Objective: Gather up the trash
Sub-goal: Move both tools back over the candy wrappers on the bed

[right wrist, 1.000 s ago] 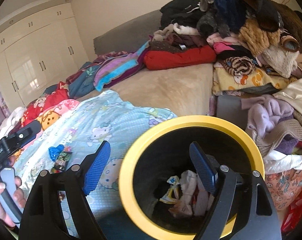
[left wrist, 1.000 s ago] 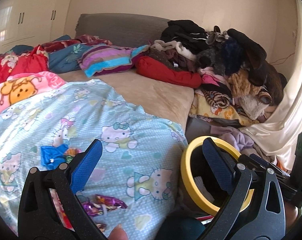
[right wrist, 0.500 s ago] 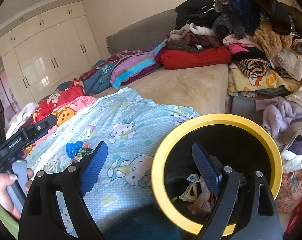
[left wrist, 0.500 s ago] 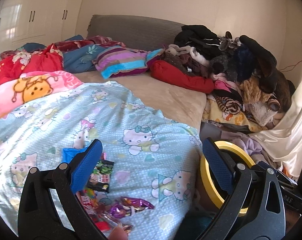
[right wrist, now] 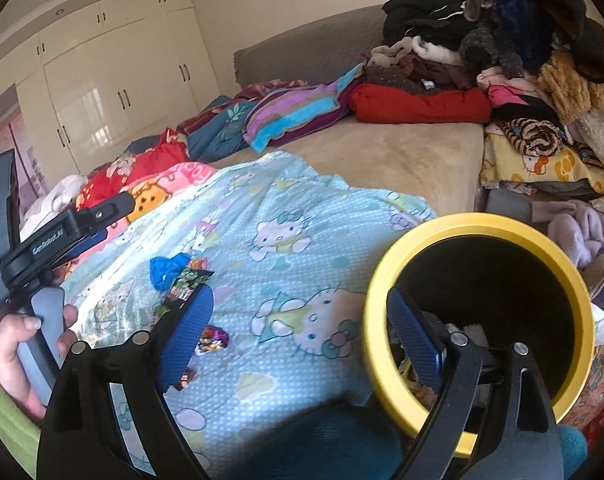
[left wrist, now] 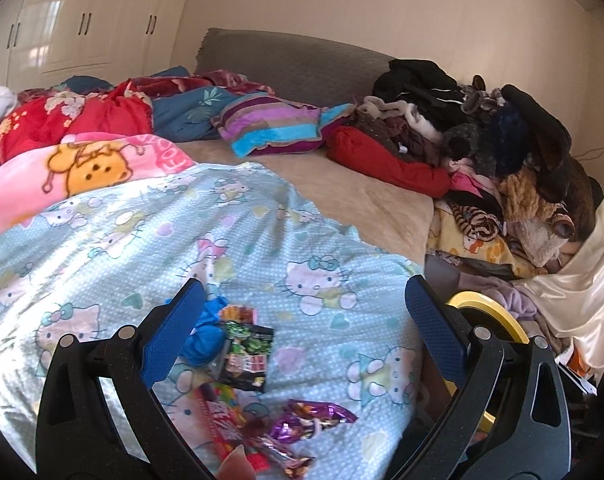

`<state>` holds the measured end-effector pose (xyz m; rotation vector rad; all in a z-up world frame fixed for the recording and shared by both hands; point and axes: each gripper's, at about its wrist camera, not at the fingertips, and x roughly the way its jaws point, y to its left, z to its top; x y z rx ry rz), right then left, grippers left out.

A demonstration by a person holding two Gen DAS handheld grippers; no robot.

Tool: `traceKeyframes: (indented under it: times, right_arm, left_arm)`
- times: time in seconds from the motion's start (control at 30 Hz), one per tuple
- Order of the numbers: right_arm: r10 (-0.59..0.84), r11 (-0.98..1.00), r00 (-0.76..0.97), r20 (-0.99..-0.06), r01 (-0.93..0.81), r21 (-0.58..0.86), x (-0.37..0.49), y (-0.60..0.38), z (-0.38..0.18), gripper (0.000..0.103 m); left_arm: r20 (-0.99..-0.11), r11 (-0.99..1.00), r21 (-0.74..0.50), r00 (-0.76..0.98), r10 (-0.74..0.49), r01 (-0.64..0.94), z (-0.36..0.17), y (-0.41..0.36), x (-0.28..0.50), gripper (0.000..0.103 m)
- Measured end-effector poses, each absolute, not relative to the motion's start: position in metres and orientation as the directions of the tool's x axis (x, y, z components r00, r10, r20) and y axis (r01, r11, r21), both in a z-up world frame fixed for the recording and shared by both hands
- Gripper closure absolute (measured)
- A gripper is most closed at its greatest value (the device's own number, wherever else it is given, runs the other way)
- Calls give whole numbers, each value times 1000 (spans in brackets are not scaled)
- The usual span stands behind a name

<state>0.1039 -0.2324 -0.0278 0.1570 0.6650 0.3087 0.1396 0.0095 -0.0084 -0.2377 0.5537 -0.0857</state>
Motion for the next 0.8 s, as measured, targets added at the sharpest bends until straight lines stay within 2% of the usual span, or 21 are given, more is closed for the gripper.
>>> traceKeyframes:
  times: [0.47, 0.8]
  right_arm:
    - [335, 941, 697, -634, -278, 191, 107, -189, -44, 17]
    - [342, 936, 653, -676, -301, 183, 113, -167, -62, 17]
  left_arm:
    - [-511, 955, -286, 856, -83, -78, -23, 63, 141, 11]
    - [-542, 937, -321, 838, -63, -137, -42, 92, 145, 11]
